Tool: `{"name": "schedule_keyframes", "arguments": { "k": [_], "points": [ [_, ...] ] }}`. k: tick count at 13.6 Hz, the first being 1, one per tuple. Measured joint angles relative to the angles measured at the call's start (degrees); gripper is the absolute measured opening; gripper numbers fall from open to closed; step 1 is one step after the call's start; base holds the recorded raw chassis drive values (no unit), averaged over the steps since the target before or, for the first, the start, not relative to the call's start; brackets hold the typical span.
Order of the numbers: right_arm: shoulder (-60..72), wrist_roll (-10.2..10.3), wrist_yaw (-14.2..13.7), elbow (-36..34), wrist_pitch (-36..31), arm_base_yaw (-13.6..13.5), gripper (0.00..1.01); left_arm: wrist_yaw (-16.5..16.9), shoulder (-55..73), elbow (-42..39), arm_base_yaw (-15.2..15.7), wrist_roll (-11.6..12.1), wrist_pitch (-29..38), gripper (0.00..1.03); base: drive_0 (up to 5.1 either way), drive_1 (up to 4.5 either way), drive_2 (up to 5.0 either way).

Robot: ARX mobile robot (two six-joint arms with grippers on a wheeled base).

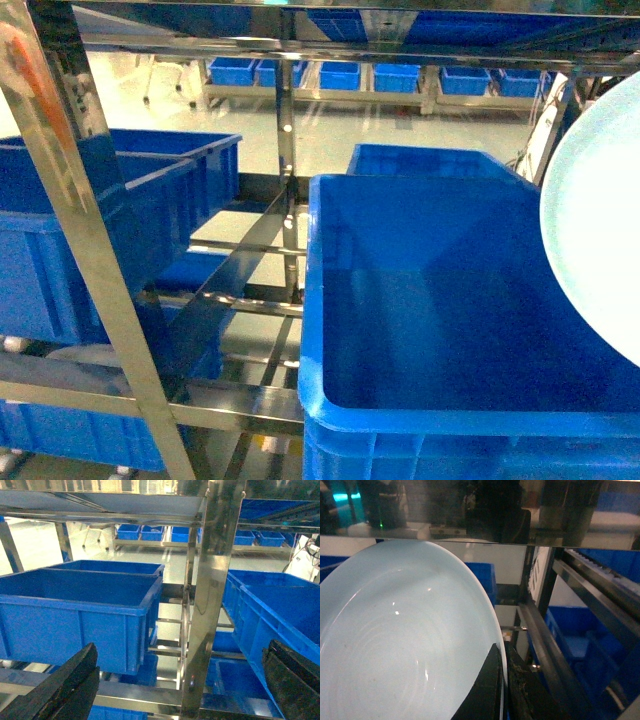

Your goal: Place blue tray on left shelf second layer neatly

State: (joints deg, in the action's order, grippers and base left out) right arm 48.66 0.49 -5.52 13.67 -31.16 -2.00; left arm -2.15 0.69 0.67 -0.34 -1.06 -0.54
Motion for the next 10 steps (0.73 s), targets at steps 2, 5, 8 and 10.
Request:
{"name": "schedule_keyframes", "arguments": {
  "k": [2, 5, 8, 10],
  "points": [
    [3.4, 9.6, 1.5, 0.8, 0.8, 0.2, 0.02, 0.0, 0.0, 0.0, 0.0, 0.0, 0.0, 0.98, 0.0, 0.00, 0.0],
    [5.1, 13.5, 1.6, 0.9, 0.6, 0.1, 0.02, 0.0, 0.0, 0.0, 0.0, 0.0, 0.0, 0.98, 0.0, 0.00, 0.0],
    [5.2, 17.3, 2.2, 1.2, 4.0, -0.2, 0.02, 0.0, 0.0, 0.0, 0.0, 0.0, 0.0, 0.98, 0.0, 0.00, 0.0],
    [6.0, 21.9, 2.6, 1.2, 6.1, -0.2, 0.02, 0.0, 0.0, 0.0, 0.0, 0.0, 0.0, 0.98, 0.0, 0.00, 0.0]
  ]
}}
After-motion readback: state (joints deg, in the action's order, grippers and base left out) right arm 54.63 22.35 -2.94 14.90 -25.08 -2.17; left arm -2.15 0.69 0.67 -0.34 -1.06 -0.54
